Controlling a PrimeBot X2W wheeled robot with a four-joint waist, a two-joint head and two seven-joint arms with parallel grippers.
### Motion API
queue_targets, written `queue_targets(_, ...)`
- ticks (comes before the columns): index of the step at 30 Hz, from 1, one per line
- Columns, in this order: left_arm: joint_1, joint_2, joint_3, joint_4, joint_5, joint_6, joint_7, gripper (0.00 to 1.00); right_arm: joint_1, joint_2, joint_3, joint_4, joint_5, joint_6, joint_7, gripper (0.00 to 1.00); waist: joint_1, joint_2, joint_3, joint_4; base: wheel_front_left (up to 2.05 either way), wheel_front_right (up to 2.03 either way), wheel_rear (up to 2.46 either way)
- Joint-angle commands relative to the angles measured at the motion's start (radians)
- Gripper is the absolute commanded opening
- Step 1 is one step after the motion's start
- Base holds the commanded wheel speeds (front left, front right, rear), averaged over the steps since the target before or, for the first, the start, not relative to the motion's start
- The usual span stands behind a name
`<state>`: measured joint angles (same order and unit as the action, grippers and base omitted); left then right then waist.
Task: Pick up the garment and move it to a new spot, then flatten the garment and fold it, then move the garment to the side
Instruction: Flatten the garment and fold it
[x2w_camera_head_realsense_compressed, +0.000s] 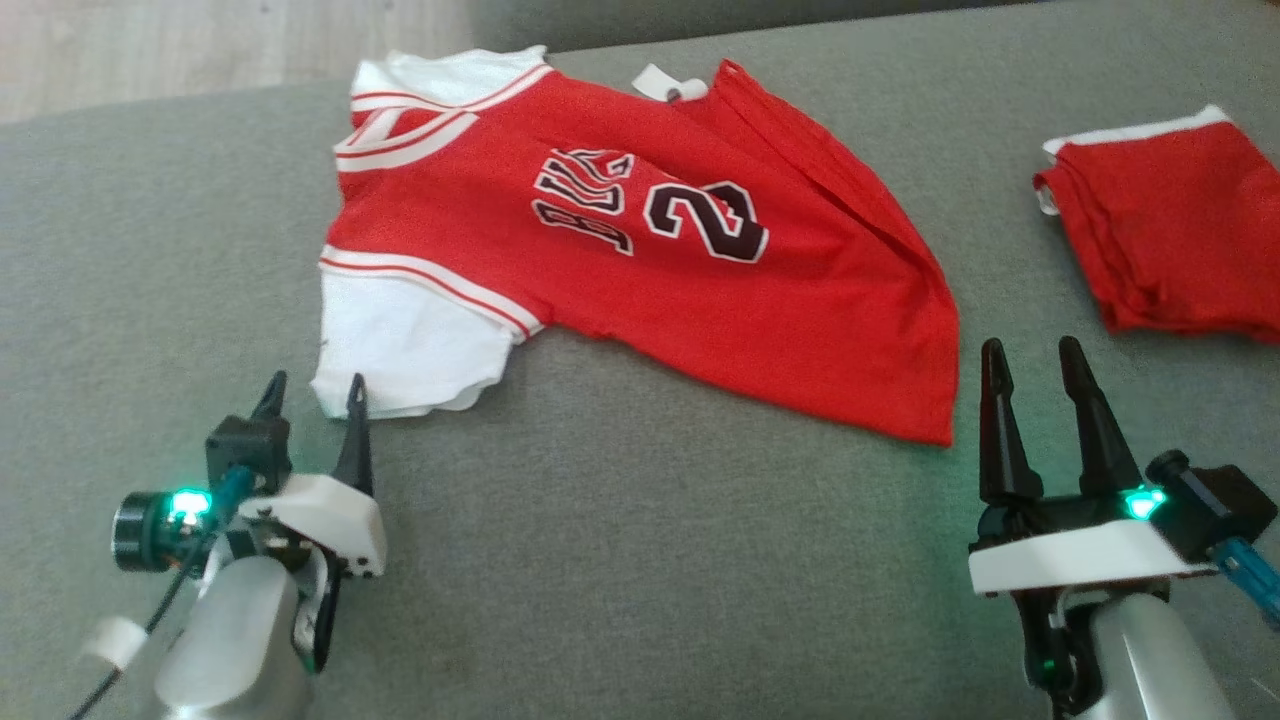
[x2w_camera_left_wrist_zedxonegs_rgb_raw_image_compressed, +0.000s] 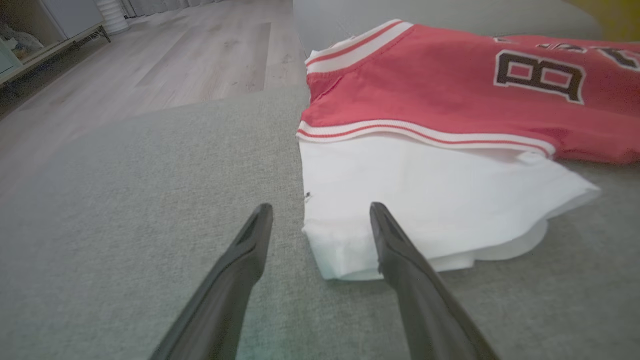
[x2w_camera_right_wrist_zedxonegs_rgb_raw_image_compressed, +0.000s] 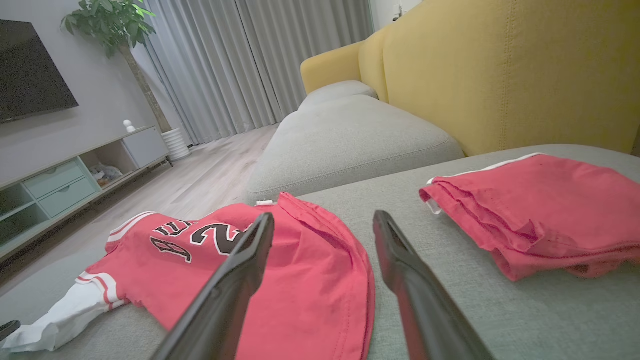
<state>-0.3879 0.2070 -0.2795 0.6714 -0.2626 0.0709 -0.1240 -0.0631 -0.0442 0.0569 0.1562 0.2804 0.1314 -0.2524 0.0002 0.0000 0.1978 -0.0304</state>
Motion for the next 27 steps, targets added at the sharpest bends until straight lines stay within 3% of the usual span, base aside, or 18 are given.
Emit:
queue_targets(1, -0.041, 0.036, 0.039, -0.004, 0.006, 0.002, 0.007, 1.00, -0.030, -0.006, 0.023, -0.034, -0.002, -0.001, -0.009, 1.00, -0.0002, 0.0000, 0.015, -0.016, 0.00, 0.00, 0.00)
queue_targets(8, -0.090, 0.050, 0.017, 0.117, 0.018, 0.000, 0.047, 1.00, -0.033, -0.006, 0.025, -0.033, -0.001, -0.001, -0.009, 1.00, -0.0002, 0.0000, 0.022, -0.031, 0.00, 0.00, 0.00)
queue_targets(9, -0.093, 0.049, 0.013, 0.134, 0.017, -0.006, 0.059, 0.96, -0.034, -0.006, 0.026, -0.033, -0.002, -0.001, -0.009, 1.00, -0.0002, 0.0000, 0.022, -0.033, 0.00, 0.00, 0.00)
queue_targets(11, -0.097, 0.044, 0.002, 0.157, 0.013, -0.026, 0.074, 0.01, -0.035, -0.006, 0.027, -0.032, -0.002, -0.001, -0.009, 1.00, -0.0002, 0.0000, 0.019, -0.035, 0.00, 0.00, 0.00)
queue_targets(14, -0.097, 0.041, -0.006, 0.169, 0.005, -0.049, 0.069, 0.00, -0.031, -0.006, 0.027, -0.026, 0.001, -0.001, -0.009, 1.00, -0.0002, 0.0000, 0.005, -0.038, 0.00, 0.00, 0.00)
queue_targets(18, -0.085, 0.035, 0.011, 0.137, -0.017, -0.055, -0.020, 0.00, -0.007, -0.006, 0.029, 0.004, 0.002, -0.001, -0.009, 1.00, -0.0002, 0.0000, -0.025, -0.040, 0.00, 0.00, 0.00)
queue_targets(22, -0.055, 0.027, 0.038, 0.046, -0.036, -0.039, -0.109, 0.00, 0.016, -0.006, 0.019, 0.059, -0.002, -0.001, -0.009, 1.00, -0.0002, 0.0000, -0.060, -0.036, 0.00, 0.00, 0.00)
queue_targets(27, 0.004, 0.023, 0.066, -0.107, -0.040, -0.013, -0.134, 0.00, 0.018, -0.006, -0.003, 0.133, 0.006, -0.001, -0.009, 1.00, -0.0002, 0.0000, -0.088, -0.025, 0.00, 0.00, 0.00)
